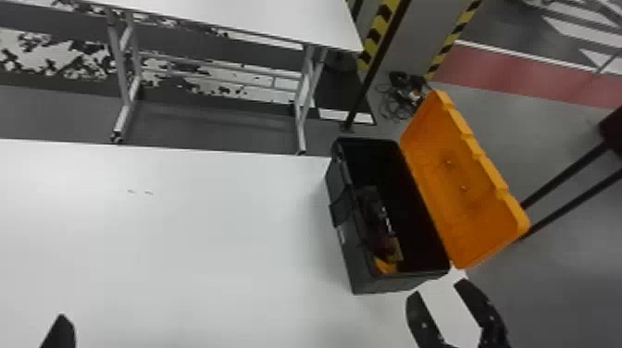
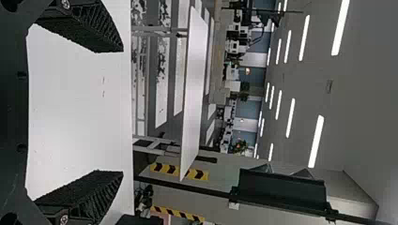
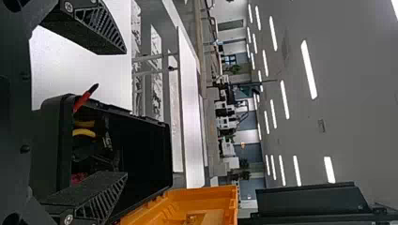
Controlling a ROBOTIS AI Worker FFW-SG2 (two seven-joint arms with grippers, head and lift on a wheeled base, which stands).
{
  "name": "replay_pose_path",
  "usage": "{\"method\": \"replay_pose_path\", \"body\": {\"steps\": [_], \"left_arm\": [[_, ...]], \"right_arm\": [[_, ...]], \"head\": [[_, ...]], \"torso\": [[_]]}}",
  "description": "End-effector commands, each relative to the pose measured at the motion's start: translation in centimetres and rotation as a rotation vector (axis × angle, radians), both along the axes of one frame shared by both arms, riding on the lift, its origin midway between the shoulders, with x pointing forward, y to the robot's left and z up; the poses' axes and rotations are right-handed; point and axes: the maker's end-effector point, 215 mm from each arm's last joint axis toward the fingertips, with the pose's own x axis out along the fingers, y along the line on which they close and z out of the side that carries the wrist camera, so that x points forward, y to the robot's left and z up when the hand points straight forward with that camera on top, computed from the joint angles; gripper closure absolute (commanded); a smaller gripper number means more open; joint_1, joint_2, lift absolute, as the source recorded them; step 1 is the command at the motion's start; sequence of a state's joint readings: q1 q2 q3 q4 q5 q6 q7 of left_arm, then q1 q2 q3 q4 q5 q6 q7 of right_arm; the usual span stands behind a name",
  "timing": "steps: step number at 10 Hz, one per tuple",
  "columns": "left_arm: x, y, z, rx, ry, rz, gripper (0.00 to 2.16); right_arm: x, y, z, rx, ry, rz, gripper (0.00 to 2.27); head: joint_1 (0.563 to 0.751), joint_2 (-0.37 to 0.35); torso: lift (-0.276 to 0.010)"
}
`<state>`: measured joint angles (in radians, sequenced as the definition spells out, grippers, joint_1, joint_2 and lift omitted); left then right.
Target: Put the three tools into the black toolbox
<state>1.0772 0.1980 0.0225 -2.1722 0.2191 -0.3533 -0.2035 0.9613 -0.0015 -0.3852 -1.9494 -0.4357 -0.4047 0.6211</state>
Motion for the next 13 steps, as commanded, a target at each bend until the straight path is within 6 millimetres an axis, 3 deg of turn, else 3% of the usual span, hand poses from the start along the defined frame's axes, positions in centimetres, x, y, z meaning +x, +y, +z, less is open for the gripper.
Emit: {"method": "replay_pose_path", "body": {"steps": [1,13], "left_arm": [[-0.28,-0.28,-0.1,-0.016,0.007,-0.006,0.08],[-0.63,-0.84,0.71,-0.021,-0.026,-0.02,0.08]], "right_arm": [[-0.22,-0.05,-0.09,0.0,0.004,-0.003,0.08],[-0.58,0.35,0.53,0.002,-0.016,0.002,0.08]], "head": [[0.695,-0.308],[0.695,-0.331]], "torso": [[-0.051],[-0.051]]}}
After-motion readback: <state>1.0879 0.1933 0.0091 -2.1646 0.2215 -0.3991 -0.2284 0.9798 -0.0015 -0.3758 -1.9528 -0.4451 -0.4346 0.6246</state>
